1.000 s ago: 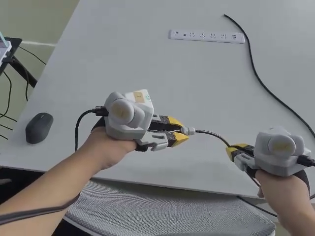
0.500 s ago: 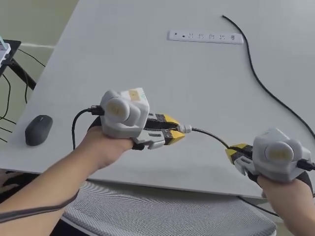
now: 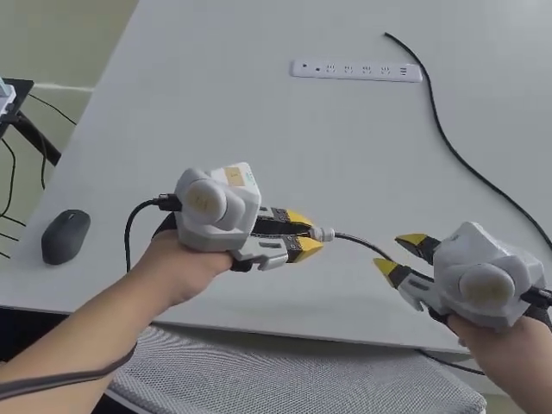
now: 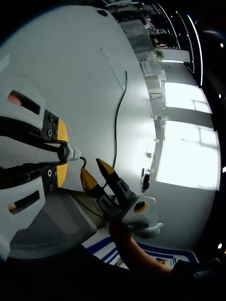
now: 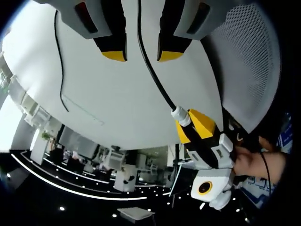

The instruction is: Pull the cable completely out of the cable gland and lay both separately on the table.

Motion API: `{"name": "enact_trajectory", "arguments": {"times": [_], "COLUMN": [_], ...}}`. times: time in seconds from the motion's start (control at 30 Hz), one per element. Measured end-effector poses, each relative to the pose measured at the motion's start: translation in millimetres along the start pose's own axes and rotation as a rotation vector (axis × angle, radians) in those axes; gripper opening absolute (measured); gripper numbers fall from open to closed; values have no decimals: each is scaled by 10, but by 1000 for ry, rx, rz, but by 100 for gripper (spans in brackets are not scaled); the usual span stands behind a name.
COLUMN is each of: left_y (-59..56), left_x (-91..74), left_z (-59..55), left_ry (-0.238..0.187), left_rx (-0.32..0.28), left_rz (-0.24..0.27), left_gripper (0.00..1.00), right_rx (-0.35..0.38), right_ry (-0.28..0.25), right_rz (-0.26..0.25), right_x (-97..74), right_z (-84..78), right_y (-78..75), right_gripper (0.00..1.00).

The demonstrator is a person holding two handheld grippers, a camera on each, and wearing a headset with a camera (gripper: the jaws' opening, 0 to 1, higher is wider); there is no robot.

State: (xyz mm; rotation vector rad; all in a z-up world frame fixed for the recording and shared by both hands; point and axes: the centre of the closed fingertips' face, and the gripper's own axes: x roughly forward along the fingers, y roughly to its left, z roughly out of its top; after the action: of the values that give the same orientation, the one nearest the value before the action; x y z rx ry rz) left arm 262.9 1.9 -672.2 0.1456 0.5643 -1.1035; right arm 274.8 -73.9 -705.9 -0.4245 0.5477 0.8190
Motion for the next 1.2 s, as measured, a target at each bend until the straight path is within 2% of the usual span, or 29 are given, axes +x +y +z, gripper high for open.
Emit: {"name": "enact_trajectory", "arguments": {"times": [0.33, 0.53, 0.7, 0.83, 1.2], "left_y": [-26, -70, -51, -43, -46], "left_x": [-8, 21, 38, 54, 93], "left_z": [-28, -45, -35, -41, -29], "left_ry": [6, 13, 11, 15, 16], "left_rx": [4, 7, 7, 6, 5], "left_rz": [-5, -17, -17, -18, -25], "left_gripper": [15, 15, 15, 15, 15], "right_rx": [-183, -245, -264, -282, -267], "right_ry": [-43, -61, -65, -67, -48], "right_rz": [62, 91, 105, 102, 100], "right_x": [105, 140, 153, 148, 171], "right_z": [326, 441, 461, 469, 422], "right_y": [236, 378, 436, 433, 395], "right_gripper": [21, 15, 10, 2, 1]}}
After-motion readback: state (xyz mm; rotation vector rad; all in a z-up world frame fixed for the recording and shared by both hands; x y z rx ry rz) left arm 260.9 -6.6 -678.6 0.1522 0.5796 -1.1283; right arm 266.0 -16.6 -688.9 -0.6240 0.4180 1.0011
